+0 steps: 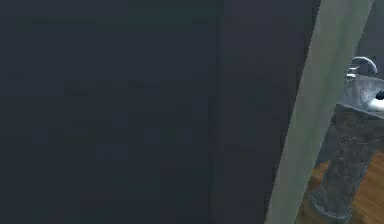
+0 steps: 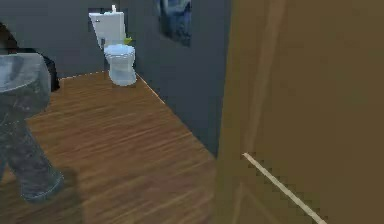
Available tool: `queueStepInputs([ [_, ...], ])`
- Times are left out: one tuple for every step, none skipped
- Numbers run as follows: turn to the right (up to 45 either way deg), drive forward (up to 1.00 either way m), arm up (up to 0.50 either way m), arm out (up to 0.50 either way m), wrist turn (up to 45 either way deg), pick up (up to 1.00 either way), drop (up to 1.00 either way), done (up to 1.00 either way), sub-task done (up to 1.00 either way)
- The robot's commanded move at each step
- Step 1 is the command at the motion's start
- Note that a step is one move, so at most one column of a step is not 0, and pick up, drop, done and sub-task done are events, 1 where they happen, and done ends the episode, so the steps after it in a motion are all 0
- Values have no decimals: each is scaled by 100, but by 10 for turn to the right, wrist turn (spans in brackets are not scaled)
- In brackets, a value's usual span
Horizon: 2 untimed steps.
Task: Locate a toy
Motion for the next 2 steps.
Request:
queueStepInputs([
  [450, 0, 0, 0, 0, 0, 0, 0, 0],
  [360, 0, 0, 0, 0, 0, 0, 0, 0],
])
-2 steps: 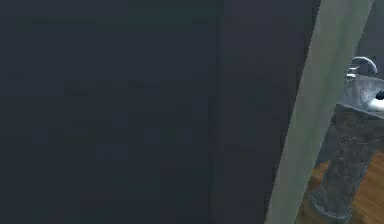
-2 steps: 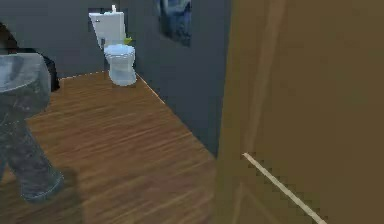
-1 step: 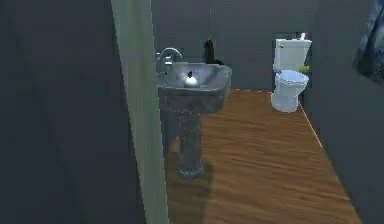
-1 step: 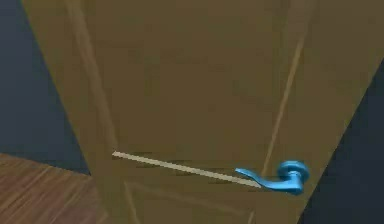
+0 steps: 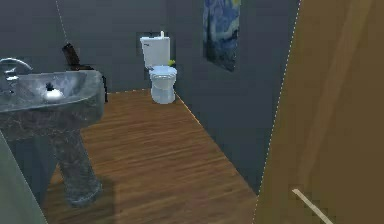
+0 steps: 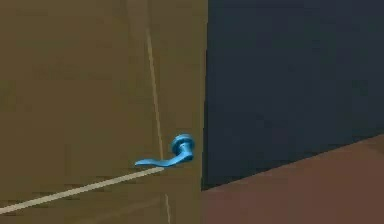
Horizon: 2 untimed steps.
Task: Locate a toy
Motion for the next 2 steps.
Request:
queueStepInputs([
  [0, 100, 0, 0, 0, 0, 0, 0, 0],
  [30, 0, 0, 0, 0, 0, 0, 0, 0],
])
